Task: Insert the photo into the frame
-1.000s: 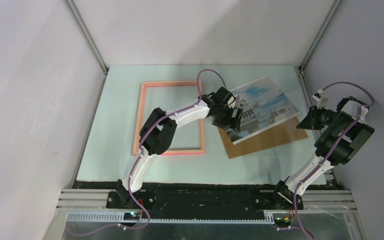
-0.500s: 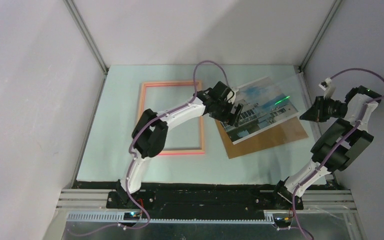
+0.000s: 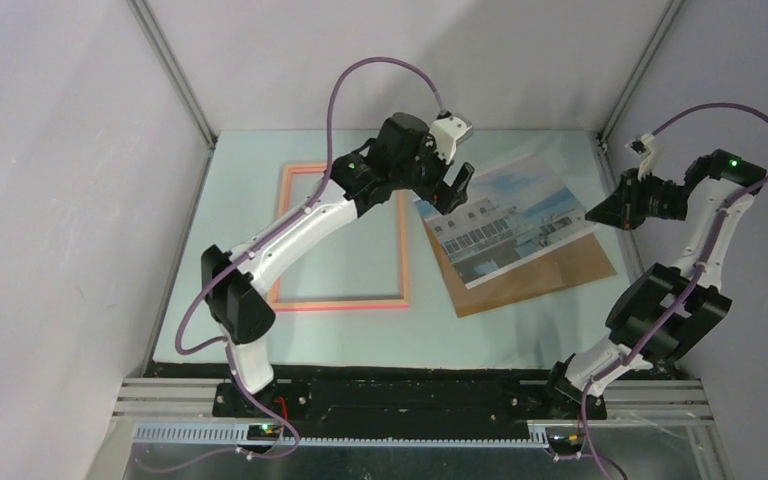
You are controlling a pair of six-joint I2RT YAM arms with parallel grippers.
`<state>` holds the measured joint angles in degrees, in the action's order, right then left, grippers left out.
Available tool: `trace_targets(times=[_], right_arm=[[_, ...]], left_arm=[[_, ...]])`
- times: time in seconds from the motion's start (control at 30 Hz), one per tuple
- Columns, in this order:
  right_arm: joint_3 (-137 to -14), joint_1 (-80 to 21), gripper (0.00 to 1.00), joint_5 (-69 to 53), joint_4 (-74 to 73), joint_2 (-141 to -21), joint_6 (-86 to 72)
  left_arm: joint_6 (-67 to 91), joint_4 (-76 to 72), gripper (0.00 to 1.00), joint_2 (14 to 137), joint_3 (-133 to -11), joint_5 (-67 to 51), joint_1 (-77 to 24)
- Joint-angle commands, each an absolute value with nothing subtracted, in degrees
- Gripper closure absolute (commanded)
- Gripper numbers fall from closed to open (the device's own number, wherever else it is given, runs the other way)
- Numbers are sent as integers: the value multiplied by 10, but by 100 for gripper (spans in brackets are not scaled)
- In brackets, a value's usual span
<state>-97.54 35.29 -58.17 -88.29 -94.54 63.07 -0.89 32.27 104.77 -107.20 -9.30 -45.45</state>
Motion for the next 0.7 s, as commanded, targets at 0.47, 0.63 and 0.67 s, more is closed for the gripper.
trace_targets(times=[0.47, 0.63, 0.67], right_arm=[[-1013, 251, 100, -680, -918, -774, 611], [-1008, 210, 100, -681, -907, -738, 598], [-1007, 205, 100, -680, -903, -729, 591]], left_arm=[[-166, 338, 0, 963, -1125, -134, -450], [-211, 359, 0, 921, -1120, -125, -450], [-216, 362, 0, 915, -1116, -122, -449]])
